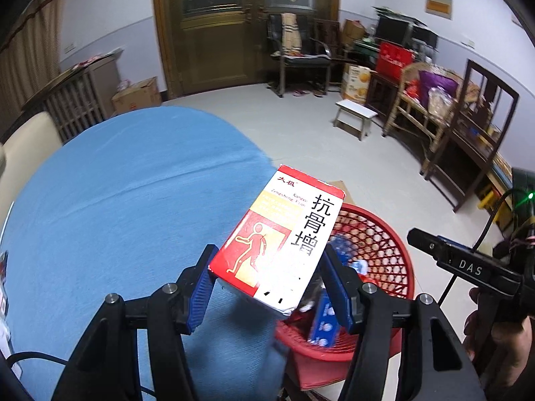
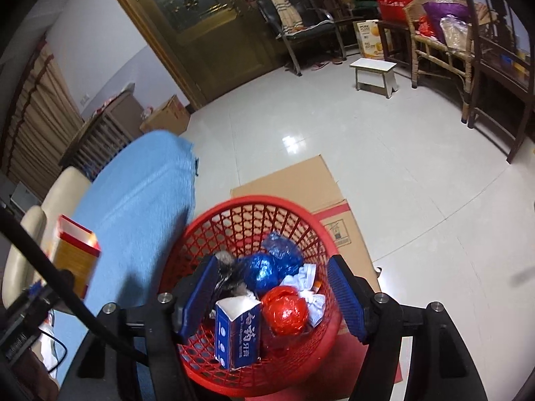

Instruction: Collect trash

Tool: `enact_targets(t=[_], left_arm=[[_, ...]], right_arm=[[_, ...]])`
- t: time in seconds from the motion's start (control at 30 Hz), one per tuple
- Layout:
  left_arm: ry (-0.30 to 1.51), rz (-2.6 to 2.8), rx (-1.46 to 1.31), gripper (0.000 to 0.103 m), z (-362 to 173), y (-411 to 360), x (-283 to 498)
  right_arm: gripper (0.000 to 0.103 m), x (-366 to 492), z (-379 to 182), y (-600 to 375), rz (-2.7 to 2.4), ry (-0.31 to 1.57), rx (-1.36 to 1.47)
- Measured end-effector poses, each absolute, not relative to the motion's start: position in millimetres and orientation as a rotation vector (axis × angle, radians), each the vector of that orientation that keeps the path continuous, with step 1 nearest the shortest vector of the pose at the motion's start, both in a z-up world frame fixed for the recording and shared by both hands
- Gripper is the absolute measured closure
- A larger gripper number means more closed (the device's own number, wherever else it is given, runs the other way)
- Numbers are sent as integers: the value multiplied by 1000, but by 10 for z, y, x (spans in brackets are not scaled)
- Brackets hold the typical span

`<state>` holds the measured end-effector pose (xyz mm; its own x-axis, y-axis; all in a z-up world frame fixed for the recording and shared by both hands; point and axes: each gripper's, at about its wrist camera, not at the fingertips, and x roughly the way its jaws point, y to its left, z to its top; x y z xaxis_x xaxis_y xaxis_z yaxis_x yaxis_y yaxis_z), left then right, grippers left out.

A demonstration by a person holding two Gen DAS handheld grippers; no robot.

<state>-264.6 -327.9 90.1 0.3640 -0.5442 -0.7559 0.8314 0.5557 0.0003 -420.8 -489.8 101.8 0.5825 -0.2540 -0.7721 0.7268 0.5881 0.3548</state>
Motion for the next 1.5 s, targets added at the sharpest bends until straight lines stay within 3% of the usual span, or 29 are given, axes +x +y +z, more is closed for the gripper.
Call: enact_targets(t=[0.43,0.6,1.03,1.5], left_arm=[[849,-1016,467,39,750,-3885,-2795],[954,-999,447,28,645,-4055,-2687],[909,-948,274,28,956,-3333,-2367],[838,-844,269,27,1025,-2689,-2291]], right_arm=[[31,-4513,1088,-5114,-685,656,797],[31,-4573,1108,-5159,-699,639,808],[31,-4424,1131,-5020,-670,653,786],[29,-4022,1240,-4390,-628,743,651]])
